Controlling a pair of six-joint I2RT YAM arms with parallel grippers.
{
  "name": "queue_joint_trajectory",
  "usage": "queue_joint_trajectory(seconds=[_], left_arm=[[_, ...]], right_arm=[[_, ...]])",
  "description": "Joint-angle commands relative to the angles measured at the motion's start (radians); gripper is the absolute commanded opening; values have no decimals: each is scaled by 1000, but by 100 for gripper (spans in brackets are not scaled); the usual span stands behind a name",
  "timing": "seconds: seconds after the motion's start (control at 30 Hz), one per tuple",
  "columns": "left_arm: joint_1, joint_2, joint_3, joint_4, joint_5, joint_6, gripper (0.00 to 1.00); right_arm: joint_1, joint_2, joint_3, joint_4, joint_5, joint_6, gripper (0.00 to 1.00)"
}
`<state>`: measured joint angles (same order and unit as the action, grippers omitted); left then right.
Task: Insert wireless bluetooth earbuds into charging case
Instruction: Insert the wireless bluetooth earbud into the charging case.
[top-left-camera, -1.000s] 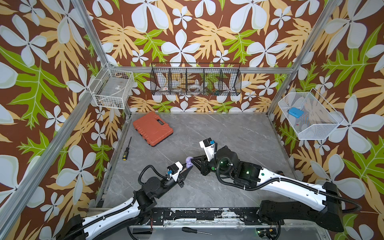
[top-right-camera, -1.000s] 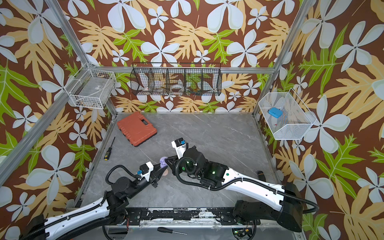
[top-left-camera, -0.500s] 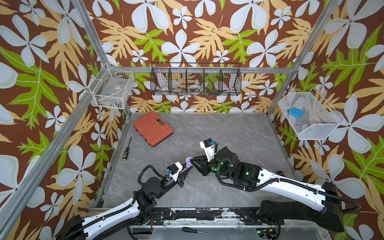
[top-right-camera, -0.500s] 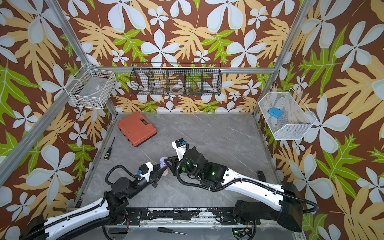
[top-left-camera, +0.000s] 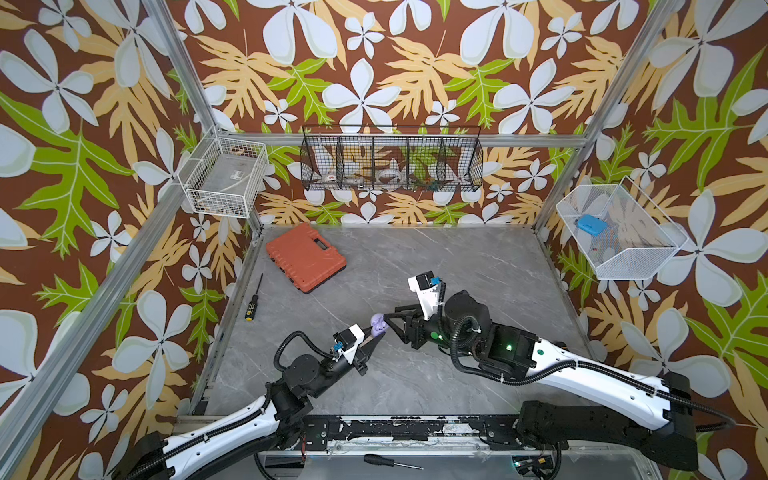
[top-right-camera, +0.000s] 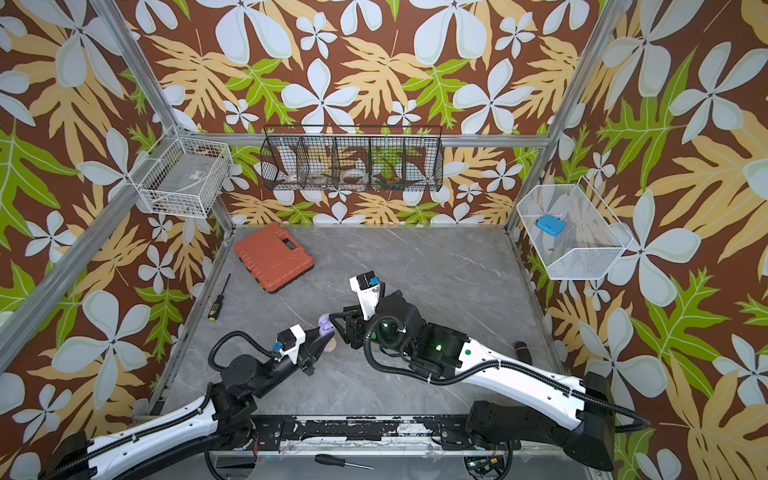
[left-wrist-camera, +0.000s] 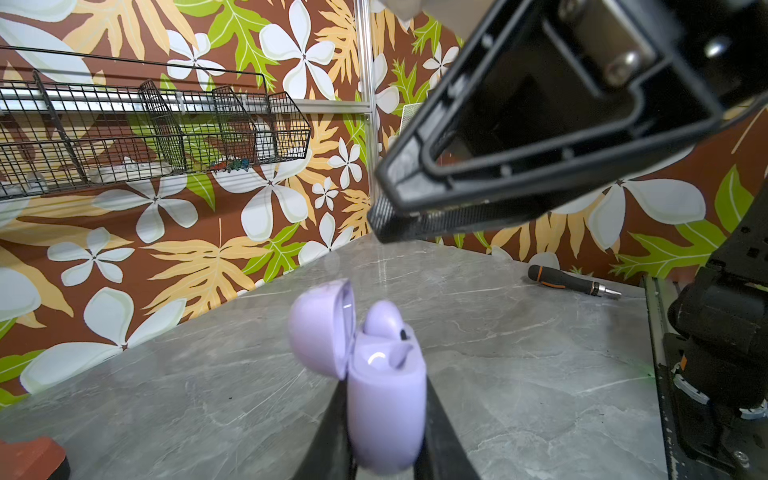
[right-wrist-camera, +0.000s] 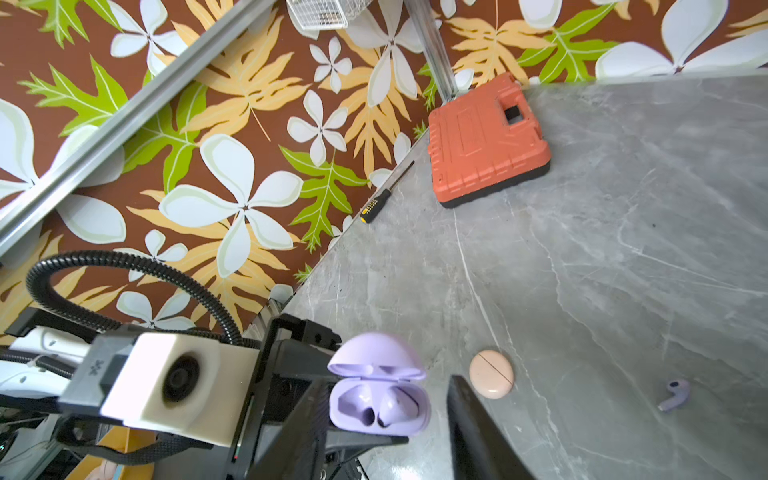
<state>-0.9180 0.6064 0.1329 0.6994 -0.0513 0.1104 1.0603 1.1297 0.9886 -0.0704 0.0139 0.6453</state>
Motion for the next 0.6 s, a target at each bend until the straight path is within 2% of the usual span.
queue_joint_trajectory(seconds=[0.0, 0.07, 0.23, 0.47, 0.57], left_arm=[[1, -17, 1, 14, 46, 58, 0], [1, -33, -1, 3, 59, 70, 0], [2, -83, -8, -31, 70, 118, 0], [1, -151, -13, -70, 28, 179, 0], [1, -179, -18, -74, 11, 188, 0]], right_arm=[[-11, -28, 10, -58, 92, -21, 64], [-45, -48, 6, -72, 80, -11, 72], [-175, -78, -5, -129, 31, 22, 100], [-280, -28, -21, -147, -32, 46, 100], [-320, 36, -21, -144, -103, 69, 100]])
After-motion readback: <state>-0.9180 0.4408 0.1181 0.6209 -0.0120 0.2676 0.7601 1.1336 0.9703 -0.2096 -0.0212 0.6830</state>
